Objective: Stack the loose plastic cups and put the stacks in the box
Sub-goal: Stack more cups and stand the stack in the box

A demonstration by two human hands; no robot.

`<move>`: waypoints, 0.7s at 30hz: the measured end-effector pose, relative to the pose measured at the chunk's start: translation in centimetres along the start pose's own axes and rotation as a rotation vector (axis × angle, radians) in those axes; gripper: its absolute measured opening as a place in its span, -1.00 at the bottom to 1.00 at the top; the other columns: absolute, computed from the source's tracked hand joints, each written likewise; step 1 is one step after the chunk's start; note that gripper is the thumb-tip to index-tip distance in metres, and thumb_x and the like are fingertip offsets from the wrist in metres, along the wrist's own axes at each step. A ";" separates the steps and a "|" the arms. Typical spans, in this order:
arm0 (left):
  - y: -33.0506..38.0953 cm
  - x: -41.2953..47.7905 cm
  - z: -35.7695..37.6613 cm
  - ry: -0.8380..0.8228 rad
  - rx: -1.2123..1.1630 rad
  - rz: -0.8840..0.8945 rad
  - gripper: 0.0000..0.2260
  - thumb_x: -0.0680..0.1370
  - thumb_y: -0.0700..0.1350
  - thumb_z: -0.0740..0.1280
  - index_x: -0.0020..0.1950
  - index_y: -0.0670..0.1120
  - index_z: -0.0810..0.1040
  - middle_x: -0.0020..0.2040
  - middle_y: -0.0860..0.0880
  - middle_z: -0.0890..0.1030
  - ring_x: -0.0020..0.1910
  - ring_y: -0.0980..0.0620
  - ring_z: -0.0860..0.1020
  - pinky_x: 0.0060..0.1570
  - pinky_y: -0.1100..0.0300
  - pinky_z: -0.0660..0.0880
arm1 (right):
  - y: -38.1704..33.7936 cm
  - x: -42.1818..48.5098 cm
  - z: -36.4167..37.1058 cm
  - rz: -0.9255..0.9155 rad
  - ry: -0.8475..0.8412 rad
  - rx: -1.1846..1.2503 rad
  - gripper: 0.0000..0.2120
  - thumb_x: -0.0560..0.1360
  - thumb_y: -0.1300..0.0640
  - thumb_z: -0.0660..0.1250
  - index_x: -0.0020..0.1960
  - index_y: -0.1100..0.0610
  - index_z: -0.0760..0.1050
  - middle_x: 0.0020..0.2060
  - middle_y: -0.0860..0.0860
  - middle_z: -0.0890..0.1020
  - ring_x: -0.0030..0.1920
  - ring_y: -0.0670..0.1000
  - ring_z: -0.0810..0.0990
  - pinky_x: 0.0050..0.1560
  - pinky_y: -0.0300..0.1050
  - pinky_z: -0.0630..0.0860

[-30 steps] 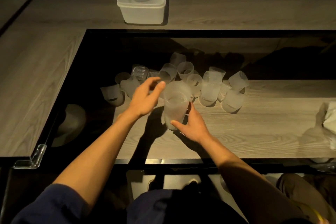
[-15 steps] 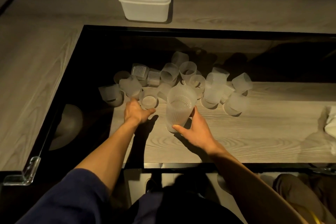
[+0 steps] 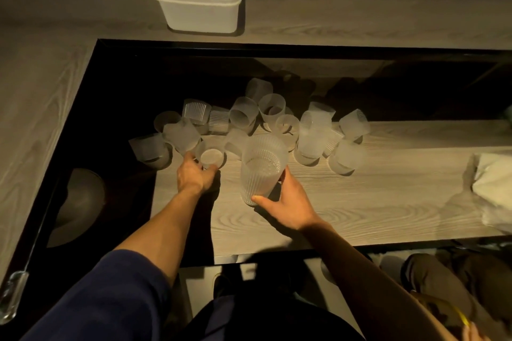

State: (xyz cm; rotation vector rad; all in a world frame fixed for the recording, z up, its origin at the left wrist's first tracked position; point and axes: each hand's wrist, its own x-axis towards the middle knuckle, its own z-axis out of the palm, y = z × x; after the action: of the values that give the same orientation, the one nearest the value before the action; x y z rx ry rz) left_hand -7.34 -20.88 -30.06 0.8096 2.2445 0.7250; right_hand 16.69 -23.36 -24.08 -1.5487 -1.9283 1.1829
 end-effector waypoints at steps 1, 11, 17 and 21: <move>-0.1 0.0 0.0 0.001 0.009 0.013 -0.48 0.47 0.00 0.51 0.38 -0.06 0.44 0.17 -0.14 0.62 0.22 -0.19 0.56 0.24 -0.04 0.51 | 0.0 0.0 0.0 -0.001 0.002 -0.001 -0.19 0.38 -0.04 0.60 0.49 -0.13 0.24 0.36 -0.17 0.48 0.31 -0.18 0.44 0.30 -0.22 0.40; 0.6 0.1 -0.7 -0.018 -0.027 0.063 -0.45 0.42 -0.06 0.58 0.35 -0.06 0.46 0.21 -0.10 0.62 0.21 -0.15 0.59 0.25 -0.05 0.53 | 0.2 -0.3 0.1 -0.028 0.012 0.002 -0.17 0.37 -0.06 0.60 0.50 -0.15 0.22 0.32 -0.27 0.45 0.31 -0.22 0.43 0.18 -0.42 0.34; 0.7 -0.8 -1.0 -0.007 -0.065 0.065 -0.48 0.44 0.10 0.50 0.33 -0.03 0.49 0.02 -0.02 0.64 0.06 -0.07 0.61 0.17 0.00 0.56 | 0.3 -0.3 0.2 -0.026 0.016 -0.019 -0.15 0.37 -0.05 0.61 0.51 -0.09 0.22 0.35 -0.20 0.47 0.28 -0.25 0.38 0.17 -0.46 0.29; 1.1 -1.2 -2.7 -0.026 -0.259 0.059 -0.65 0.38 0.20 0.44 -0.01 -0.03 0.60 -0.12 -0.02 0.65 -0.06 -0.05 0.62 0.01 0.02 0.61 | 0.4 -0.2 0.2 -0.035 0.014 -0.035 -0.15 0.38 -0.05 0.61 0.52 -0.04 0.22 0.38 -0.09 0.49 0.30 -0.17 0.40 0.26 -0.27 0.36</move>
State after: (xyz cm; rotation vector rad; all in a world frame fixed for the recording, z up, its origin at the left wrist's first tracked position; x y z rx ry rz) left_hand -8.14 -21.75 -27.11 0.7553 2.0566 1.0027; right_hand 16.86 -23.56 -24.47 -1.5304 -1.9697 1.1267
